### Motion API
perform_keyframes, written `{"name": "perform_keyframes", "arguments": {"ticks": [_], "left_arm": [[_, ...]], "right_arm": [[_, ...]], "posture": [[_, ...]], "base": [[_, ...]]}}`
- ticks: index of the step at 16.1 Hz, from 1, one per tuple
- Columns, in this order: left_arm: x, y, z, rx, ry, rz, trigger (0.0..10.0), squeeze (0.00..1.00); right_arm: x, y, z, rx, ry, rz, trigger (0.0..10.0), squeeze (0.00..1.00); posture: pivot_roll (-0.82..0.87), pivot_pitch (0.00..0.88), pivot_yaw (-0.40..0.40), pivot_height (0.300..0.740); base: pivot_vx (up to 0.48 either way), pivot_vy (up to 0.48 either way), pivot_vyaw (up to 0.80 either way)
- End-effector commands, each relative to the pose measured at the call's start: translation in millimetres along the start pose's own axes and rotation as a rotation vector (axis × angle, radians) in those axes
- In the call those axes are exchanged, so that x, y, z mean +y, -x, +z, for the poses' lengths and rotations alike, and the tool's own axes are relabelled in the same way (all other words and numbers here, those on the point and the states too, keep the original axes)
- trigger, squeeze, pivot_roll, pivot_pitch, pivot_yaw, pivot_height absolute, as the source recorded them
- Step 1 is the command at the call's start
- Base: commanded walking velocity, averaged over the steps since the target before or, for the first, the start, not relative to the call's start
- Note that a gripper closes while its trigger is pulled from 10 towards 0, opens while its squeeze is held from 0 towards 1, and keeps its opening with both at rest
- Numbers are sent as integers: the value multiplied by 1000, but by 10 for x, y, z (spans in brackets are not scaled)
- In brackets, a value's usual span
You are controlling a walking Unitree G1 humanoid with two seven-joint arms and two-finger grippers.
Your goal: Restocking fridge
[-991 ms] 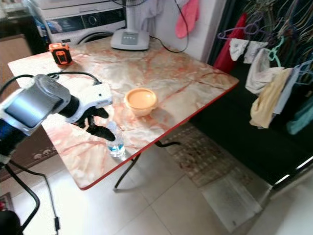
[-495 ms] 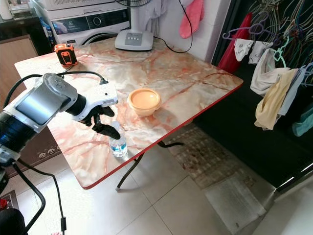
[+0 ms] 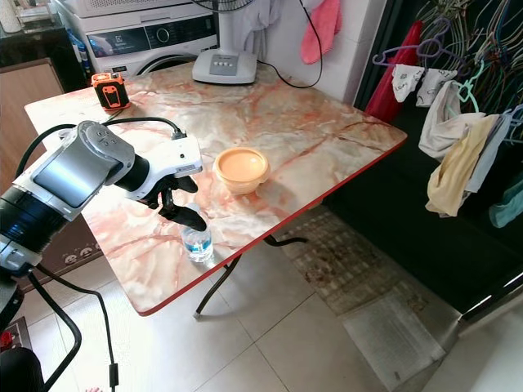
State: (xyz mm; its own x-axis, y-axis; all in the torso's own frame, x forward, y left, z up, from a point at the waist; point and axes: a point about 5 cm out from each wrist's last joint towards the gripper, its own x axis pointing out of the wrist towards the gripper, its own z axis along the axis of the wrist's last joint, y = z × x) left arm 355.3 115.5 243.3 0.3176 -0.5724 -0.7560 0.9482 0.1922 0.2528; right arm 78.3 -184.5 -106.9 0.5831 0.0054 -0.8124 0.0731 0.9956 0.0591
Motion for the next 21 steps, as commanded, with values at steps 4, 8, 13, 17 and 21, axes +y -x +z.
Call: {"name": "perform_keyframes", "arguments": {"ticks": [4,8,13,17,21], "left_arm": [[29,43,45,-6,-17,8,7725,0],[23,46,37,7,-19,1,4824,0],[14,38,21,15,-22,-7,4353,0],[15,41,8,31,-27,-9,8471,0],[11,30,-7,37,-26,-9,10000,0]], "right_arm": [[0,39,-104,37,-10,-7,10000,0],[-19,51,-56,-33,-23,-59,10000,0],[-54,74,-17,-96,-18,-147,10000,0],[-34,67,-29,-84,-21,-134,10000,0],[-24,66,-33,-83,-20,-139,10000,0]], "posture": [[90,8,-39,740],[92,9,-40,740],[88,6,-39,740],[89,7,-36,740],[88,6,-32,740]], "base": [[0,0,0],[0,0,0],[0,0,0],[0,0,0],[0,0,0]]}}
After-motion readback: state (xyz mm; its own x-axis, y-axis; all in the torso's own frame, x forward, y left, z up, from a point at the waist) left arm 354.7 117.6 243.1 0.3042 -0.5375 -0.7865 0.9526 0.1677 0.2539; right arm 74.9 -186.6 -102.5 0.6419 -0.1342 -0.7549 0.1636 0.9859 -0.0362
